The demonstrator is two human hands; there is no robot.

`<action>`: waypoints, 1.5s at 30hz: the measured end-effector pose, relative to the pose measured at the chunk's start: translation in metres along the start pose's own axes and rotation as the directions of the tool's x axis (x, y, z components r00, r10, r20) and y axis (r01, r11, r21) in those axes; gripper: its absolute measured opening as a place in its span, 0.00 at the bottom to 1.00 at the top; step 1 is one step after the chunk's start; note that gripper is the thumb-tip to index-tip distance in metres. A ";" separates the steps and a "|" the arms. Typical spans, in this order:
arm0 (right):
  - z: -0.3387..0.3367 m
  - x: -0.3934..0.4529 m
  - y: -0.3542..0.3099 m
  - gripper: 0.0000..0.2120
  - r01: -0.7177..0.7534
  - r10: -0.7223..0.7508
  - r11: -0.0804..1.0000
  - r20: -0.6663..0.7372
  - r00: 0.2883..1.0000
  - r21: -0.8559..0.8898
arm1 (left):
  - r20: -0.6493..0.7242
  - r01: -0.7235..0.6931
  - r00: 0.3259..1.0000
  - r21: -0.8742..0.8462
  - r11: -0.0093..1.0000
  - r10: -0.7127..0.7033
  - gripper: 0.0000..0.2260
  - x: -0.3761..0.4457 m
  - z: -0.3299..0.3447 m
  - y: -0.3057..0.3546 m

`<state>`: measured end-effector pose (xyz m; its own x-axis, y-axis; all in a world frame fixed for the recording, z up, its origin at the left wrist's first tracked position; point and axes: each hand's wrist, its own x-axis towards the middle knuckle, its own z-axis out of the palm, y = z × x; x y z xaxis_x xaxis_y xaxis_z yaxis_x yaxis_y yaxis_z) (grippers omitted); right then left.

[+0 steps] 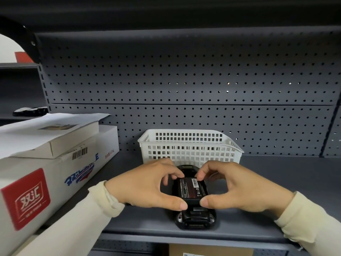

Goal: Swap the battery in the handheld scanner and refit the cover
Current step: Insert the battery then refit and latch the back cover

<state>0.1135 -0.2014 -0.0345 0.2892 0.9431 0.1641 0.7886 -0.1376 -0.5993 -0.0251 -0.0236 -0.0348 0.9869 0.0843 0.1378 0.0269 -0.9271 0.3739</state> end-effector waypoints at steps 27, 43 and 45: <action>0.000 -0.001 0.001 0.21 0.033 -0.031 0.996 0.023 0.999 -0.083 | 0.025 0.013 1.000 -0.024 1.000 -0.013 0.29 -0.004 0.002 0.000; 0.007 0.000 0.012 0.14 0.053 -0.053 0.999 0.018 0.998 0.003 | 0.000 -0.008 1.000 -0.093 0.996 0.008 0.17 -0.007 0.001 0.001; 0.008 0.001 0.012 0.14 0.059 -0.059 0.998 0.017 0.998 0.010 | -0.008 -0.010 1.000 -0.093 0.996 0.010 0.16 -0.006 0.002 0.001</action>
<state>0.1193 -0.2000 -0.0479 0.2329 0.9545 0.1860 0.7991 -0.0788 -0.5960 -0.0311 -0.0255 -0.0373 0.9858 0.0783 0.1487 0.0018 -0.8898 0.4563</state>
